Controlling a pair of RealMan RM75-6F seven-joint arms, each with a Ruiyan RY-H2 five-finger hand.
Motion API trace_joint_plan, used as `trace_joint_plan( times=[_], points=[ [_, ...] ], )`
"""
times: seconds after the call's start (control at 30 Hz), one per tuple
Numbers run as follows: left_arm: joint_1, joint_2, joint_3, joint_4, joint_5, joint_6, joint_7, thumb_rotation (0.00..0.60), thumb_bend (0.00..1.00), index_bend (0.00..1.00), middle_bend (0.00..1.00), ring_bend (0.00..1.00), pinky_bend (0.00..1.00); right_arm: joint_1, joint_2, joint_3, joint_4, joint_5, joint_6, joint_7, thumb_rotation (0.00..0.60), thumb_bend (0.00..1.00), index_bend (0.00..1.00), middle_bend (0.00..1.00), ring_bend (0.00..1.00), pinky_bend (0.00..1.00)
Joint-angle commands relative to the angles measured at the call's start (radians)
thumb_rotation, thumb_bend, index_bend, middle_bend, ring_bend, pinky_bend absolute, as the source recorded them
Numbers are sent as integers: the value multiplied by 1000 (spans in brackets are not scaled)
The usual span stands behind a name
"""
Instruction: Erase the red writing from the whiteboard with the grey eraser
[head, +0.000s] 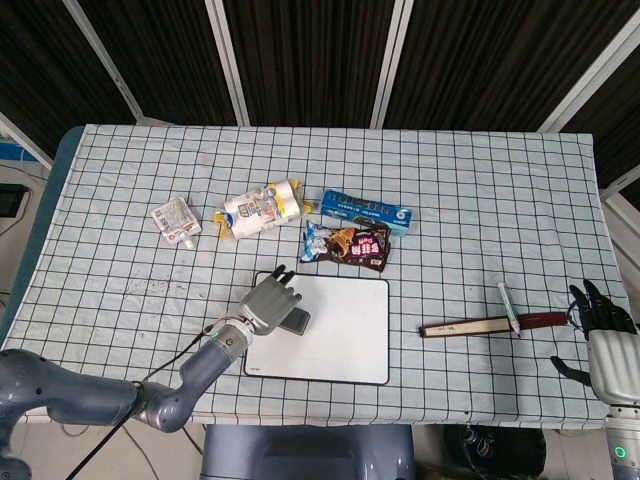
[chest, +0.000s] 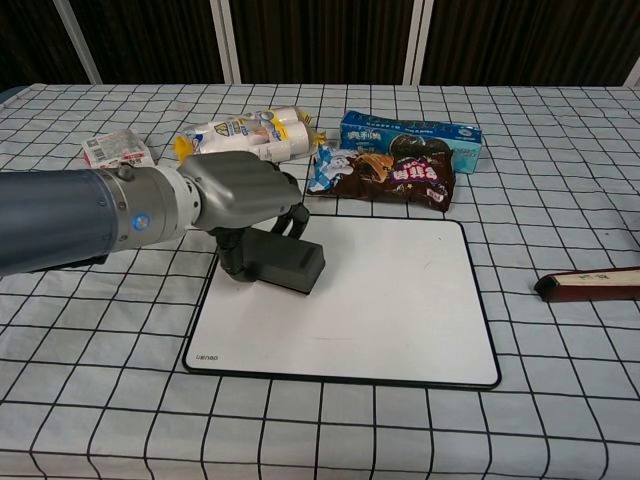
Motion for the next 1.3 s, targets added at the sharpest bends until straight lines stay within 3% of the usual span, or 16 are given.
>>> trace_joint_plan(
  times=[0.03,0.37,0.73,1.1,1.3],
  points=[
    [2,12,14,-39,8,-4,1,600,318,420,449,89,112,1,-1,0,0,-1,0,-2,600,55,4,14,135,187],
    [14,42,81,-159,13,74,79,600,317,416,448,89,111,-2,0,1,2,-1,4,5,600,56,4,15,135,187],
    [38,57,90,-197,93,126,65,600,318,416,450,90,111,0,0,2,1,0,2,5,600,55,4,15,135,187],
    [91,231,65,-262,158,205,-32,600,318,412,450,90,111,-1,-1,0,0,-2,3,1,600,55,5,15,135,187],
    [133,306,81,-220,158,185,-115,600,317,411,450,90,111,-1,-1,0,-2,1,3,-5,600,55,4,15,135,187]
  ],
)
